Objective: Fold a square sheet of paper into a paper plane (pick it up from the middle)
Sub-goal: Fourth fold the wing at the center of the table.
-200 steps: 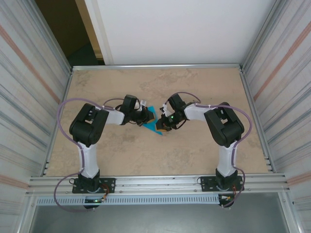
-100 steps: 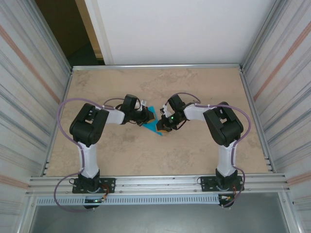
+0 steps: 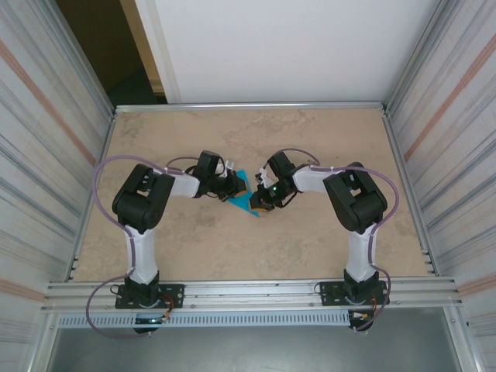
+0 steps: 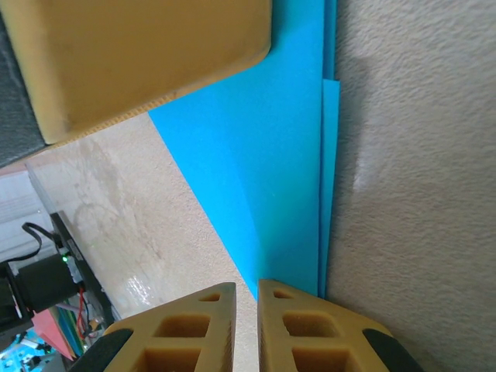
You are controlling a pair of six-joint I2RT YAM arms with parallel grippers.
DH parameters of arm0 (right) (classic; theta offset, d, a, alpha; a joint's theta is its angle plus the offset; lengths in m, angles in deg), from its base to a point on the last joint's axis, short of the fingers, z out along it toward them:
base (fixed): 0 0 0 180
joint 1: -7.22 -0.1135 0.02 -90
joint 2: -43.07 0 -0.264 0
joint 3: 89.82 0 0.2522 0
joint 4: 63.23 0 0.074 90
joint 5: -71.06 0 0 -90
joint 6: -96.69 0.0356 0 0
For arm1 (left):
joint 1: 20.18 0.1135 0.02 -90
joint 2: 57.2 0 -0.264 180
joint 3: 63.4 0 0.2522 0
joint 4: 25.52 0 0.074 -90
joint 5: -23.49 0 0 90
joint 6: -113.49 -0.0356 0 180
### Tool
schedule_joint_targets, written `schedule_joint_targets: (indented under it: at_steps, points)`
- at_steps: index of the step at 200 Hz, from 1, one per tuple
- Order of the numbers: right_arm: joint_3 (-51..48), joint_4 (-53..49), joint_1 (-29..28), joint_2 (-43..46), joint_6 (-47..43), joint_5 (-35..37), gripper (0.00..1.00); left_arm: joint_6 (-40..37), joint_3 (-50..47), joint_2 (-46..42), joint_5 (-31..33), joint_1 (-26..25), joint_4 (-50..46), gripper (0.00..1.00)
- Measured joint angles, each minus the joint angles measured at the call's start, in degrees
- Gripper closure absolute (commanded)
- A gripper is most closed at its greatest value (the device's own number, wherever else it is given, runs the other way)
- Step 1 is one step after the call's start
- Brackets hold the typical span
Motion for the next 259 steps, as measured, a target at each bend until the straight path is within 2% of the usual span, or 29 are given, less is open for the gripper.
schedule_joint_targets:
  at_steps: [81, 110, 143, 172, 259]
  points:
    - [0.0, 0.0, 0.1, -0.4, 0.0, 0.0, 0.86, -0.5, 0.9, 0.7, 0.0, 0.0, -1.4, 0.92]
    - [-0.1, 0.4, 0.3, -0.1, 0.1, -0.4, 0.8, -0.9, 1.4, 0.8, 0.0, 0.0, -2.4, 0.92]
    - [-1.7, 1.8, 2.3, 6.0, 1.6, 0.2, 0.78, -1.3, 1.4, 0.8, 0.0, 0.0, -2.6, 0.92]
    - [-1.7, 3.7, 4.1, 9.7, 1.7, 1.7, 0.82, -1.5, 1.5, 0.9, 0.0, 0.0, -2.8, 0.92]
    - [2.6, 2.4, -1.0, 2.1, 1.7, 3.2, 0.87, -1.7, 2.1, 1.0, 0.0, 0.0, -3.8, 0.92]
